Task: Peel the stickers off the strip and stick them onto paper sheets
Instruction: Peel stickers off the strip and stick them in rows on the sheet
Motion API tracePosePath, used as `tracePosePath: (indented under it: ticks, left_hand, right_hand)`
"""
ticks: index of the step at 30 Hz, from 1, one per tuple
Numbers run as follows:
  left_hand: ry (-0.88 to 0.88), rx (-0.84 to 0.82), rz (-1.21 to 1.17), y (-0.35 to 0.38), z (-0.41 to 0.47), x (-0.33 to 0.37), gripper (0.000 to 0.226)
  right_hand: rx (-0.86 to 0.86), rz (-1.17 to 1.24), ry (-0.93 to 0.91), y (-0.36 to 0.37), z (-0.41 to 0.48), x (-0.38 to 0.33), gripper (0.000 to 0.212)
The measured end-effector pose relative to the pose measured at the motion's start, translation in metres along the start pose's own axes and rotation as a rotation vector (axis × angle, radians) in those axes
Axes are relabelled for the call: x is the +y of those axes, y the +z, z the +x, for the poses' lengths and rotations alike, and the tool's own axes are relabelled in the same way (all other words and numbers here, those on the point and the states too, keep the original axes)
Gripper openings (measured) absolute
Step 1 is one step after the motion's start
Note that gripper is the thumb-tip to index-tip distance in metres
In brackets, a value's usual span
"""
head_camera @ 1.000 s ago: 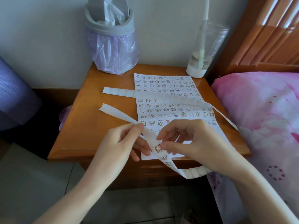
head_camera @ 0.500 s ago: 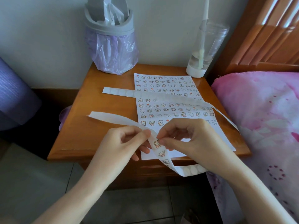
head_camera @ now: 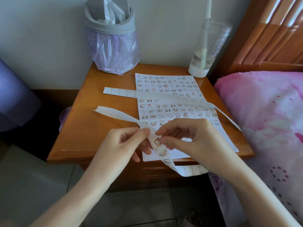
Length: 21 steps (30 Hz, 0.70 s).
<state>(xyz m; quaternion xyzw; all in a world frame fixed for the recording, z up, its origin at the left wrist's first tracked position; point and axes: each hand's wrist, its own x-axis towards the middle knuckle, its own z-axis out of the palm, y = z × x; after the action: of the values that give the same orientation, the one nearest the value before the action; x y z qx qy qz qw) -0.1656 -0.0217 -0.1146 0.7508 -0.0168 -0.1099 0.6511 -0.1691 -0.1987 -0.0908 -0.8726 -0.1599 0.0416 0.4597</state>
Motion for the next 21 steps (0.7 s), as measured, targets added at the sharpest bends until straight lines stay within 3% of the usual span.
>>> tracePosePath:
  ticks: [21]
  left_hand:
    - [0.063,0.002,0.073,-0.0002,-0.0004,-0.0026,0.024]
  right_hand:
    - [0.062,-0.079,-0.034,0.0046,0.0030,0.0016,0.005]
